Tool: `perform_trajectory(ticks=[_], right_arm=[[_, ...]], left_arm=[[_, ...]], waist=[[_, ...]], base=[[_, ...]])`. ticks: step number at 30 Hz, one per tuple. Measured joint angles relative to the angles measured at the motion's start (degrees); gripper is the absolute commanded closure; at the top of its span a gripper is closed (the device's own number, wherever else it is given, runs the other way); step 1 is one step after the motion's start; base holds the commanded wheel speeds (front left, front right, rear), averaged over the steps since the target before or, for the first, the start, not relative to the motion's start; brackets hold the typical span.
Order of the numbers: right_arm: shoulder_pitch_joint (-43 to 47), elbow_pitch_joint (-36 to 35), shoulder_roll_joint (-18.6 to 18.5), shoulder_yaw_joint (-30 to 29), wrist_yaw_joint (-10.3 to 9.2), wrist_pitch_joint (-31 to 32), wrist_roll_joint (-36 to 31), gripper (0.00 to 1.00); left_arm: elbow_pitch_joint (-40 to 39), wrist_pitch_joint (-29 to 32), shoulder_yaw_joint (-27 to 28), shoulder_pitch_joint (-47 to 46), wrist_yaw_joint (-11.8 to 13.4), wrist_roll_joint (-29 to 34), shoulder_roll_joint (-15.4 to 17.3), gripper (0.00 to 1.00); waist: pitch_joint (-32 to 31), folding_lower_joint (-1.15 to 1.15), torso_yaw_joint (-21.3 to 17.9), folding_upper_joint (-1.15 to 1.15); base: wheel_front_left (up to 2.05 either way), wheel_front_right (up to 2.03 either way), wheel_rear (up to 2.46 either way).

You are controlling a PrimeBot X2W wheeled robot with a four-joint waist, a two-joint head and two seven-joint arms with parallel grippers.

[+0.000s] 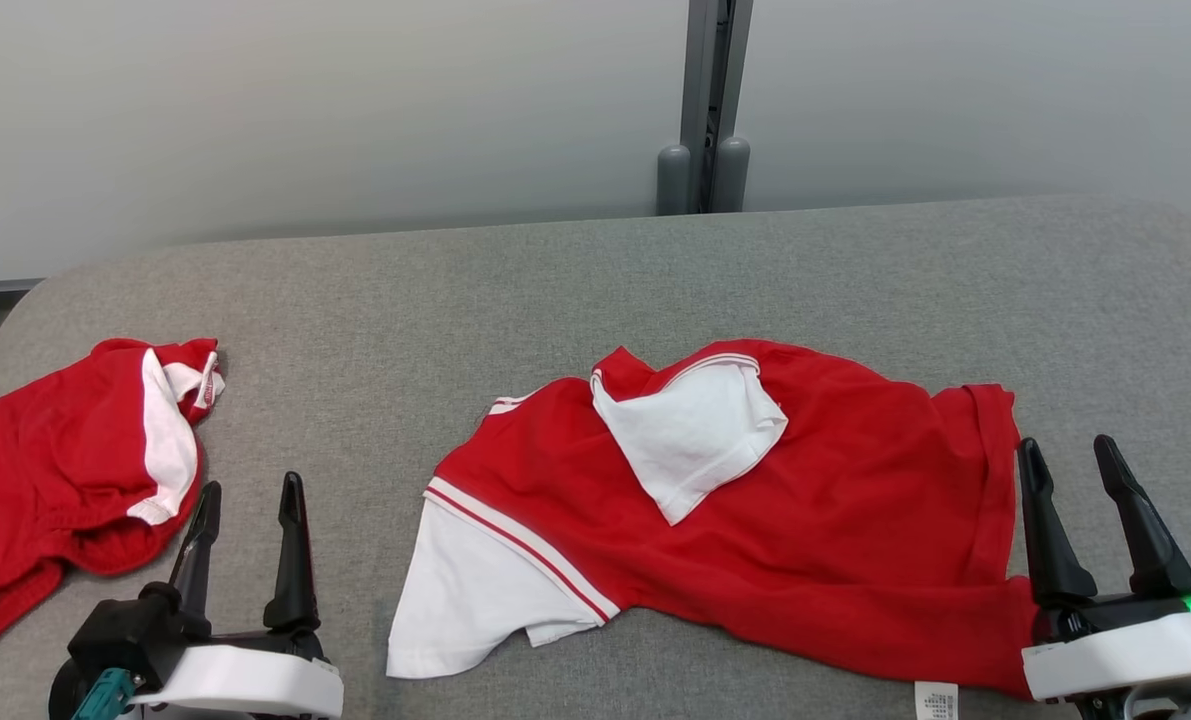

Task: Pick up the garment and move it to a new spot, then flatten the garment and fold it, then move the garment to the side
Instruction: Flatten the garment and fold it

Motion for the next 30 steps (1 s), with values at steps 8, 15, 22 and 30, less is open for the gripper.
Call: perform_trajectory(ticks=[8, 15, 22, 30], right_arm=[[1.00, 1.31, -7.76, 3.74, 0.00, 4.09, 5.02, 0.00], [6.06, -1.54, -16.34, 3.83, 0.00, 14.93, 13.69, 0.00], [9.14, 0.03, -17.53, 6.44, 0.01, 23.21, 15.17, 0.00], [6.28, 5.88, -15.82, 10.95, 0.01, 23.84, 15.12, 0.00]], left_arm=[[1.93, 4.93, -2.33, 1.18, -2.76, -2.47, 1.88, 0.00], [-1.25, 19.83, -4.27, 4.75, -3.01, -5.02, 3.61, 0.00], [-2.05, 28.20, -5.90, 5.53, -2.48, -6.14, 4.01, 0.00], [-1.11, 30.54, -6.97, 4.16, -2.48, -6.02, 5.04, 0.00]], waist=[[0.03, 0.00, -0.75, 0.00], [0.50, 0.00, -1.24, 0.00], [1.43, 0.00, -1.88, 0.00], [2.48, 0.00, -2.04, 0.00]], base=[[0.00, 0.00, 0.00], [0.00, 0.00, 0.00], [0.00, 0.00, 0.00], [0.00, 0.00, 0.00]])
